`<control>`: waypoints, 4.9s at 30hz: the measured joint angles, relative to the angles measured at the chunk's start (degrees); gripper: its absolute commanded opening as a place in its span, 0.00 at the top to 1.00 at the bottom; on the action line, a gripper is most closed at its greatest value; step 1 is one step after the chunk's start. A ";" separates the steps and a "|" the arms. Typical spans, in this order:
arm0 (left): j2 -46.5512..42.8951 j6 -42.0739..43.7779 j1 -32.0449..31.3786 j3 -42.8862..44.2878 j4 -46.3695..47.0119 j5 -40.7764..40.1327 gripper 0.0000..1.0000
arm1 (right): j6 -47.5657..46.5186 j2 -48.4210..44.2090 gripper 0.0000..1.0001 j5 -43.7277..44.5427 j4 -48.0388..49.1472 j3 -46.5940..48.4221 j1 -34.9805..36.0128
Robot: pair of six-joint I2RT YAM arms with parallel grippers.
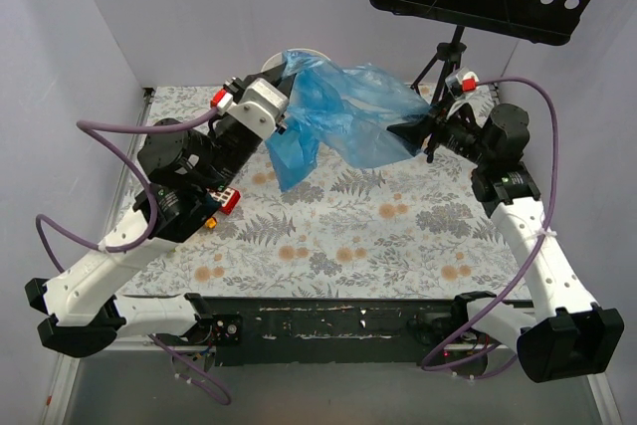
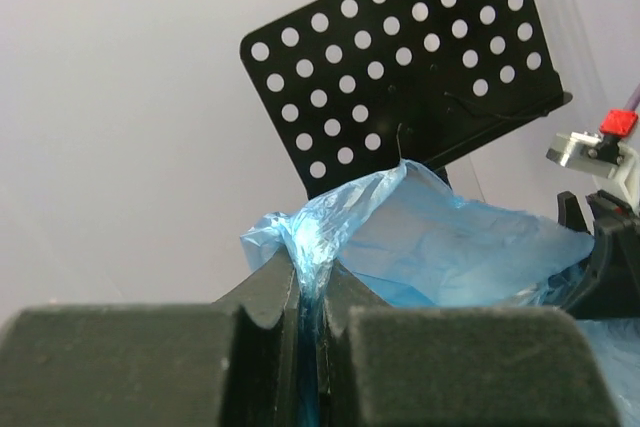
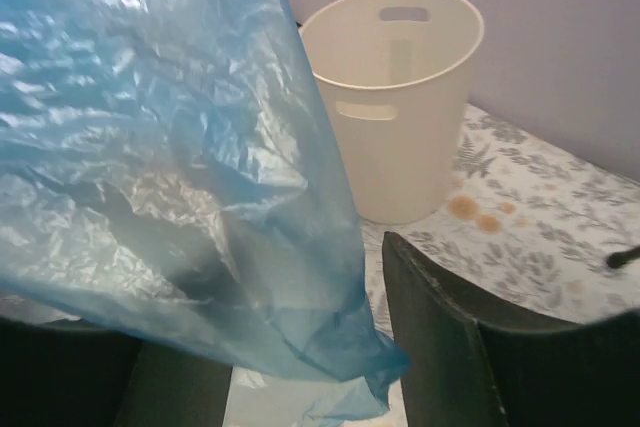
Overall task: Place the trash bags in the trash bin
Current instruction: Unfold the trash bag at the center of the board.
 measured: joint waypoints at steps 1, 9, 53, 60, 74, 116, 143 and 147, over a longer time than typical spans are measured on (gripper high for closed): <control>-0.09 0.28 0.00 -0.35 -0.02 -0.15 1.00 | 1.81 0.48 0.56 -1.81 0.90 -0.24 -0.17; -4.50 -0.31 0.00 -10.29 -5.90 -3.08 1.00 | 5.64 1.97 0.99 -11.37 3.10 -0.17 -0.33; 19.96 6.73 -4.31 15.91 26.08 19.61 1.00 | -26.05 2.58 0.99 9.29 12.61 40.70 5.40; -13.03 17.07 -9.05 -47.01 -21.51 26.16 1.00 | -56.72 -19.71 0.99 1.97 -35.65 -21.49 12.33; -18.95 -7.34 -11.98 -39.17 -28.94 12.81 1.00 | -45.92 -37.09 0.99 0.15 -47.30 -14.71 12.72; -64.04 27.02 -1.03 -61.00 -31.41 49.79 1.00 | -74.05 -55.93 0.99 -9.35 -59.41 -21.49 11.15; 38.56 -19.06 17.70 43.76 -10.56 -1.88 1.00 | -37.42 30.38 0.99 23.80 -11.43 59.98 10.54; 44.35 -4.59 15.17 55.69 13.14 11.26 1.00 | -45.16 35.80 0.99 20.81 13.27 76.52 12.28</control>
